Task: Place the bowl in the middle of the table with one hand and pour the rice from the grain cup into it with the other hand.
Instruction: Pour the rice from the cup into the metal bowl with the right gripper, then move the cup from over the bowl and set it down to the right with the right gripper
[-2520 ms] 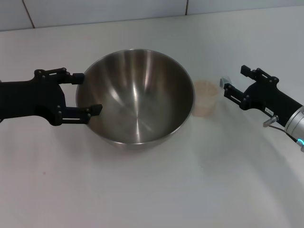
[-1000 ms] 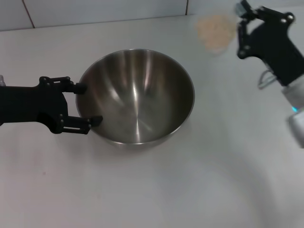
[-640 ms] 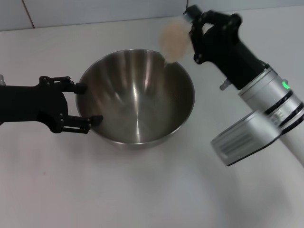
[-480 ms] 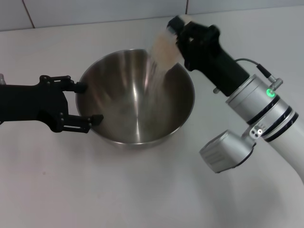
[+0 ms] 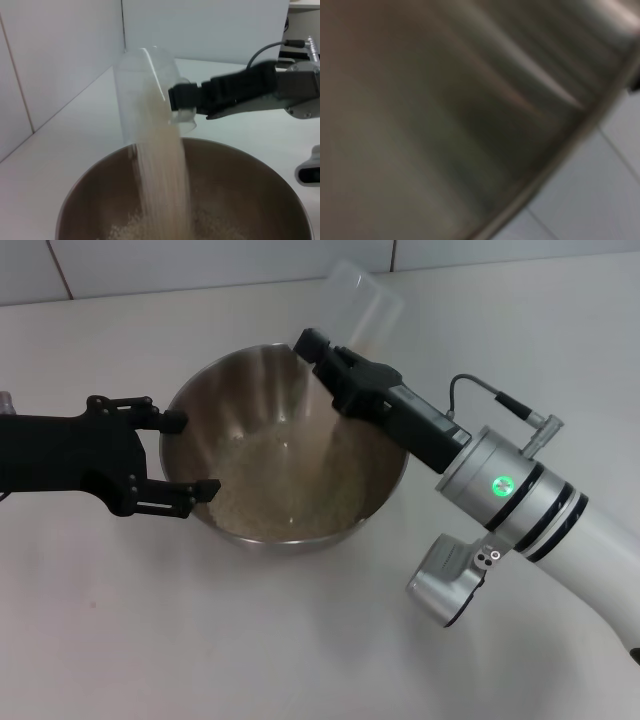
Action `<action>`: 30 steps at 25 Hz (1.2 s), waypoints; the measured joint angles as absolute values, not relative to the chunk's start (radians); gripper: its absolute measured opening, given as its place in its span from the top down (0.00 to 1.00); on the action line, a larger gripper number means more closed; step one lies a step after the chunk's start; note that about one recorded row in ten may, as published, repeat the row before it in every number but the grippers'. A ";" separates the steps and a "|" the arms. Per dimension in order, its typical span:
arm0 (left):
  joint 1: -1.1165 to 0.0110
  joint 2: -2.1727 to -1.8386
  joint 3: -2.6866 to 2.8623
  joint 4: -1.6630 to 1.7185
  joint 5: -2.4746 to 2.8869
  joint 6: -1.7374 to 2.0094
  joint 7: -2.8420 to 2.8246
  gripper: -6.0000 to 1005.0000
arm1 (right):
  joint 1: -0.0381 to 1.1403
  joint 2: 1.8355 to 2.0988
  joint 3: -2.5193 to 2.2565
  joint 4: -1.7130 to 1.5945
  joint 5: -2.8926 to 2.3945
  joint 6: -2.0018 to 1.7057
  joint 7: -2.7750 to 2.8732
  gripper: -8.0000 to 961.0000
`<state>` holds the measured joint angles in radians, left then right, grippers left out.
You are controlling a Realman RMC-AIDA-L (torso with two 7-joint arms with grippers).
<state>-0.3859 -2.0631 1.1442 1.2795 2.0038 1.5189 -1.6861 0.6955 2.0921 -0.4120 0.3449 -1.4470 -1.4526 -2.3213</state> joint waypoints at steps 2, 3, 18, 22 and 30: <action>-0.387 -2.063 1.144 1.279 2.004 1.520 -1.687 0.14 | 0.696 2.092 -0.400 0.346 -1.470 -1.432 -2.418 0.98; -0.387 -2.062 1.144 1.279 2.004 1.520 -1.687 0.14 | 0.697 2.092 -0.396 0.345 -1.477 -1.422 -2.455 0.98; -0.386 -2.062 1.144 1.279 2.005 1.523 -1.687 0.14 | 0.581 2.084 0.118 0.685 -1.602 -1.462 -1.667 0.97; -0.387 -2.062 1.144 1.279 2.005 1.525 -1.686 0.14 | 0.482 2.083 0.269 0.692 -1.685 -1.493 -1.223 0.97; -0.388 -2.064 1.143 1.279 2.005 1.525 -1.678 0.14 | 0.439 2.083 0.465 0.421 -1.702 -1.353 -0.388 0.97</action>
